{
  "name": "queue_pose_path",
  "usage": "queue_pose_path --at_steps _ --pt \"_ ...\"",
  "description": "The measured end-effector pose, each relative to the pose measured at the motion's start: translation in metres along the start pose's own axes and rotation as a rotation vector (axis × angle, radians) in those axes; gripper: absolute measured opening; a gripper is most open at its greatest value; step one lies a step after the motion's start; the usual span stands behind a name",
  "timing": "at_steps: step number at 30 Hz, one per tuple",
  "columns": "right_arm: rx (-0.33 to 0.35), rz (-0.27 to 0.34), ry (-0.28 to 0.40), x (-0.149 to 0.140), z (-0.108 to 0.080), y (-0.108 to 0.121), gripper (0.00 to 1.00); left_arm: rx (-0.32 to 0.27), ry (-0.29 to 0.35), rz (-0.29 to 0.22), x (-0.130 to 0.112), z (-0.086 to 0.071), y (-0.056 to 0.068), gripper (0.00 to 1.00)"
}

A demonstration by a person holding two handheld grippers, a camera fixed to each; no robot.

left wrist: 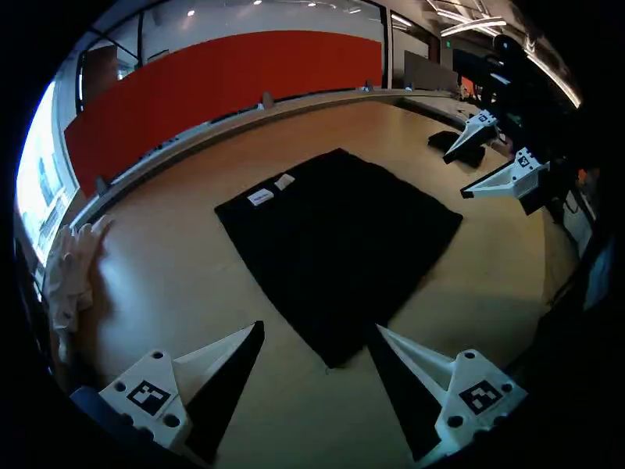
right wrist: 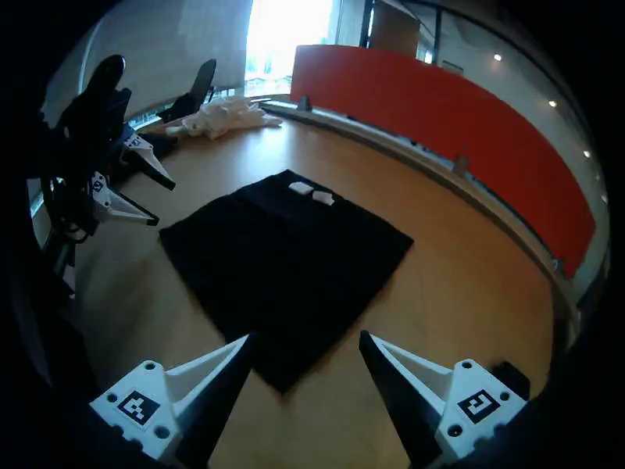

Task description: Fold towel

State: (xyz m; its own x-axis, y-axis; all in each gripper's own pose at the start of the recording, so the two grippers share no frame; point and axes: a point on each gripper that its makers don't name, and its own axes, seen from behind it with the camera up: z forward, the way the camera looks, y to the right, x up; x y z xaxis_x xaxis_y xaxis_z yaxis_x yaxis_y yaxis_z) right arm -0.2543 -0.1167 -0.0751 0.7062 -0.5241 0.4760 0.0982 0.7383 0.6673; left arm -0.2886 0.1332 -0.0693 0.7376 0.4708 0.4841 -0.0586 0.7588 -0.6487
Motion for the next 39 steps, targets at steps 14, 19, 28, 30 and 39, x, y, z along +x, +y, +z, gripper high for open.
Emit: queue_pose_path --at_steps 14,19,28,30,39 --pt "0.043 -0.004 -0.079 -0.036 0.011 -0.012 1.0 -0.042 -0.086 -0.021 -0.028 0.014 0.016 0.95" --pt "0.055 -0.002 -0.092 -0.042 0.013 -0.012 0.97 -0.042 -0.108 -0.026 -0.033 0.018 0.017 0.95" --pt "0.078 0.004 -0.114 -0.05 0.015 -0.016 0.88 -0.058 -0.133 -0.02 -0.038 0.022 0.024 0.93" --pt "0.08 0.004 -0.118 -0.052 0.015 -0.016 0.85 -0.062 -0.137 -0.02 -0.039 0.022 0.026 0.92" --pt "0.101 0.001 -0.131 -0.057 0.016 -0.017 0.76 -0.063 -0.155 -0.016 -0.04 0.024 0.025 0.82"
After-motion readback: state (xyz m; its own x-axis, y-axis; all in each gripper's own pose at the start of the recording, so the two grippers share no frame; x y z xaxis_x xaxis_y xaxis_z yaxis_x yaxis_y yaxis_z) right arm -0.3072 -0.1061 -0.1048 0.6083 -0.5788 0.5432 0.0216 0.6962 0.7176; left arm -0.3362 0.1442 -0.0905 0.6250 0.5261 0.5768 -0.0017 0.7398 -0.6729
